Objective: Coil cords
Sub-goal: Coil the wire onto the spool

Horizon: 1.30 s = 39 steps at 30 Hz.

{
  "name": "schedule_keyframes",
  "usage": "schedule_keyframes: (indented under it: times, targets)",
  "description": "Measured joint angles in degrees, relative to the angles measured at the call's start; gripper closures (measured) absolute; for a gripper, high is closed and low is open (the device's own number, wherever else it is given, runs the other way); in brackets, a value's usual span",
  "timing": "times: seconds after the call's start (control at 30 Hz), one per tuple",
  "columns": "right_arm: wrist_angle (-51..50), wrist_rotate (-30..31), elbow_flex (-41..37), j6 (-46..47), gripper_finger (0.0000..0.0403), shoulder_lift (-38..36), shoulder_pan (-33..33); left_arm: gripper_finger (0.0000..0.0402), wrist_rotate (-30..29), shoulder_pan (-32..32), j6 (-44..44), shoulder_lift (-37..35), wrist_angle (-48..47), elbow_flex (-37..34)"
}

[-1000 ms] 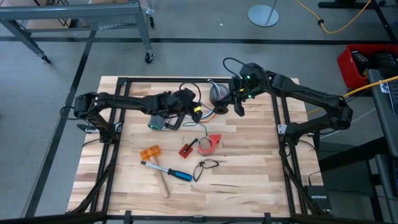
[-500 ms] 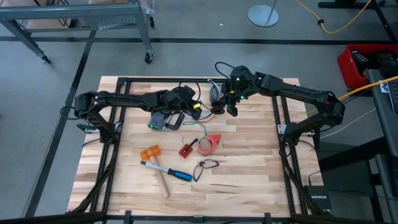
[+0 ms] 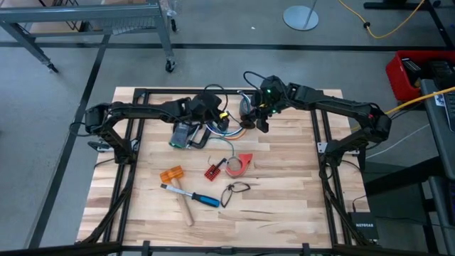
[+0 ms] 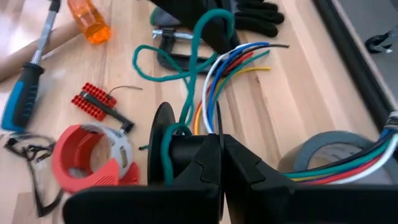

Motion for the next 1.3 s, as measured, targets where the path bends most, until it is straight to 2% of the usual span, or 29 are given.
schedule_keyframes:
  times: [0.37, 0.87, 1.13, 1.3]
  targets:
    - [2.25, 1.63, 0.00, 0.37, 0.0401, 0.09, 0.00, 0.0401, 4.24, 2.29, -2.53, -0.02, 0.36, 0.00]
    - [8.32, 5.55, 0.00, 3.43, 0.0401, 0.08, 0.00, 0.0401, 8.05, 2.95, -4.15, -0.02, 9.00, 0.00]
    - [4.68, 7.90, 0.00, 3.58, 0.0401, 0.08, 0.02, 0.0401, 8.57, 3.87, -4.47, -0.02, 3.23, 0.02]
    - [3.18, 15.39, 0.00, 3.59, 0.0401, 0.08, 0.00, 0.0401, 9.27, 5.04, -6.81, -0.02, -4.34, 0.04]
